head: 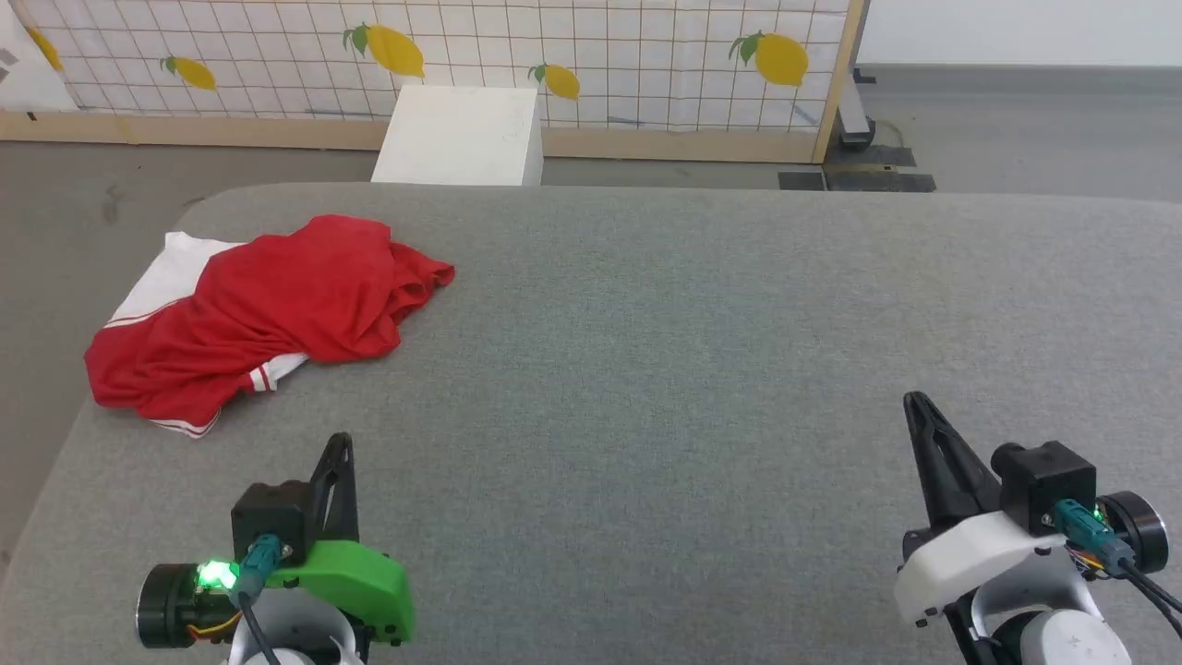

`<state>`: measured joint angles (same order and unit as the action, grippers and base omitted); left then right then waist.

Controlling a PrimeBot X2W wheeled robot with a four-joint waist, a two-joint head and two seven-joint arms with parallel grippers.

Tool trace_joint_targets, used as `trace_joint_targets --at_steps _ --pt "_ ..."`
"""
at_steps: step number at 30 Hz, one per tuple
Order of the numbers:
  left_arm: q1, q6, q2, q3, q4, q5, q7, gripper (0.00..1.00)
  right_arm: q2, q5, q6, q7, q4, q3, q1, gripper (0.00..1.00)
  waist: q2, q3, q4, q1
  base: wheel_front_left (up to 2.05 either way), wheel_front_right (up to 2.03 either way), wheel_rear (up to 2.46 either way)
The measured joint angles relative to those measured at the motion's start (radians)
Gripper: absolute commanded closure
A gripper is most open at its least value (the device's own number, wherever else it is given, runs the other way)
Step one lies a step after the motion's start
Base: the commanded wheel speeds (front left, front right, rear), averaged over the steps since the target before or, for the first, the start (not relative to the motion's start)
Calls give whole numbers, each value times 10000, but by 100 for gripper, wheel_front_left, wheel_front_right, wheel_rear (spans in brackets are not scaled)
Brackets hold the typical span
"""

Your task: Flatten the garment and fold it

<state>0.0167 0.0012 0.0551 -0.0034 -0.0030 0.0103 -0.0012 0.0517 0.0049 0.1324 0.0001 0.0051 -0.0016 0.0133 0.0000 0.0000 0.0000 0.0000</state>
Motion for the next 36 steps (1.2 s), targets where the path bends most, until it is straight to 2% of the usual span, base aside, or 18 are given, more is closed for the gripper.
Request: trace_joint_targets --at_steps 24,25,36 --pt "0 0 0 2 0 0 0 100 0 0 0 0 0 2 0 100 0 0 0 0 0 0 0" --pt "0 0 0 -2 -2 2 0 0 0 0 0 0 2 2 1 0 0 0 0 0 0 0 0" --pt "21 0 2 -65 -4 35 -46 0 2 56 0 -17 25 -84 2 0 0 3 0 0 0 0 0"
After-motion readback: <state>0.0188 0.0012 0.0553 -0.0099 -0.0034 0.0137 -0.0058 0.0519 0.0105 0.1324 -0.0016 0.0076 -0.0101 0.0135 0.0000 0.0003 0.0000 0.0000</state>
